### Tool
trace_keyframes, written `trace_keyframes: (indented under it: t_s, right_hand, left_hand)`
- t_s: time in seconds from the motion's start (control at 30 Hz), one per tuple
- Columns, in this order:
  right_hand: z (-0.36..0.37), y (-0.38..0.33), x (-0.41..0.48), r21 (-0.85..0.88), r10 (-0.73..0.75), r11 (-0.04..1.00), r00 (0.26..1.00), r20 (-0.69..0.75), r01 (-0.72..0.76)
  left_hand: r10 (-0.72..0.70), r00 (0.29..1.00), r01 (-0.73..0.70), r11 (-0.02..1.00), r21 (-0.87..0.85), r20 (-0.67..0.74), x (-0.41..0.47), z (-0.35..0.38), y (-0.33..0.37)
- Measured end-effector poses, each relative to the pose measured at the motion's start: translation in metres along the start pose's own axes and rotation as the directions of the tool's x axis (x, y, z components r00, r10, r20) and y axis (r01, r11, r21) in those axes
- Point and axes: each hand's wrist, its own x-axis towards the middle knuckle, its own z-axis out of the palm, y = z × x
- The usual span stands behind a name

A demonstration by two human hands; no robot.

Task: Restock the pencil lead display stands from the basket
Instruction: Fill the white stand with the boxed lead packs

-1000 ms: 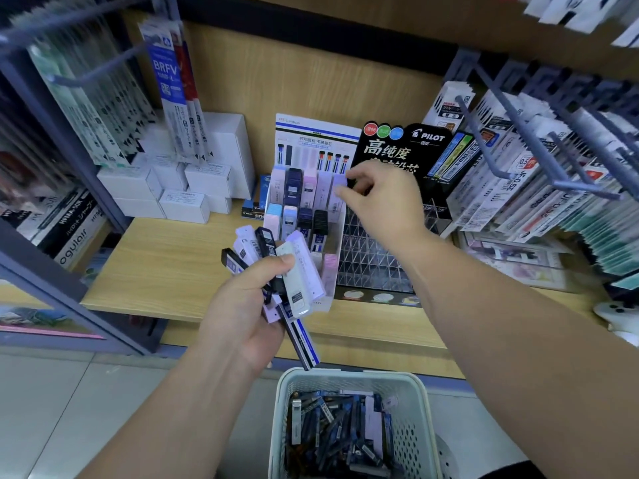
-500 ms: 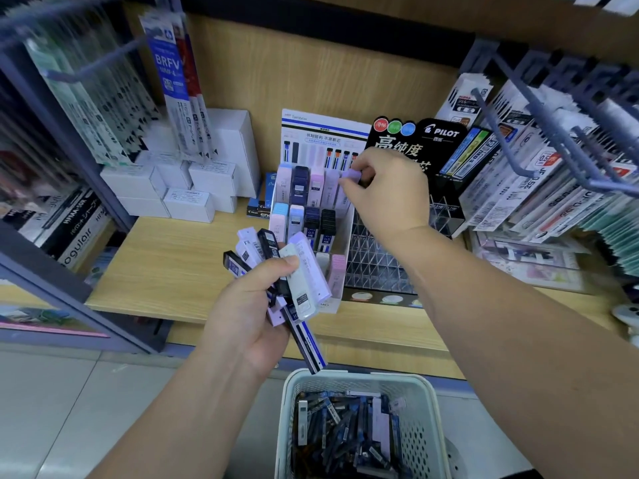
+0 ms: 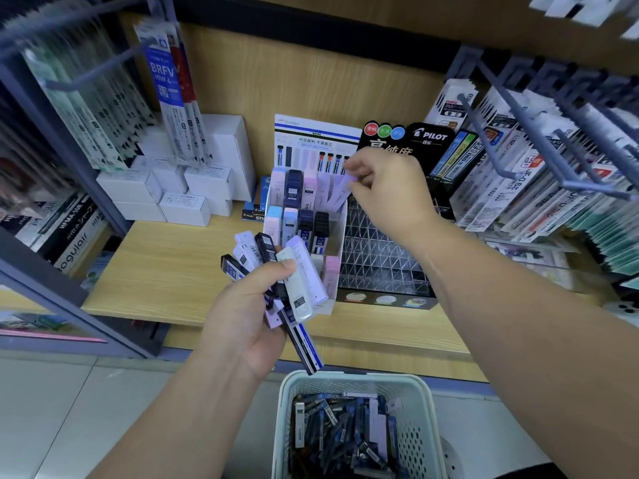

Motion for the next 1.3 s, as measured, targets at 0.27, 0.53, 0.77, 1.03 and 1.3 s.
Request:
trace_keyframes:
  t_s: [0.27, 0.53, 0.77, 1.03, 1.3]
  right_hand:
    - [0.001, 0.000, 0.021, -0.229, -0.195, 0.949, 0.974, 0.112, 0.217]
    - [0.017, 0.011, 0.017, -0.319, -0.222, 0.905, 0.953, 0.207, 0.281]
    - [-0.003, -0.034, -0.022, 0.288, 0.103, 0.941, 0.963, 0.249, -0.175]
    - [-0.007, -0.045, -0.062, 0.491, 0.215, 0.661, 0.770, 0.600, -0.567]
    - [-0.027, -0.028, -0.034, 0.568, 0.357, 0.723, 0.917, 0.179, -0.393]
  left_hand:
    - [0.000, 1.000, 0.000, 1.000, 0.004, 0.019, 0.001, -0.002, 0.001]
    - [-0.002, 0.999, 0.001, 1.000, 0.018, 0.034, -0.003, 0.001, 0.002]
    - [0.025, 0.999, -0.027, 0.998, 0.049, 0.029, 0.001, -0.001, 0.001]
    - [0.086, 0.995, -0.093, 0.975, 0.201, 0.045, 0.001, 0.001, -0.008]
    - [0.048, 0.999, -0.048, 0.991, 0.123, 0.005, 0.003, 0.001, -0.002]
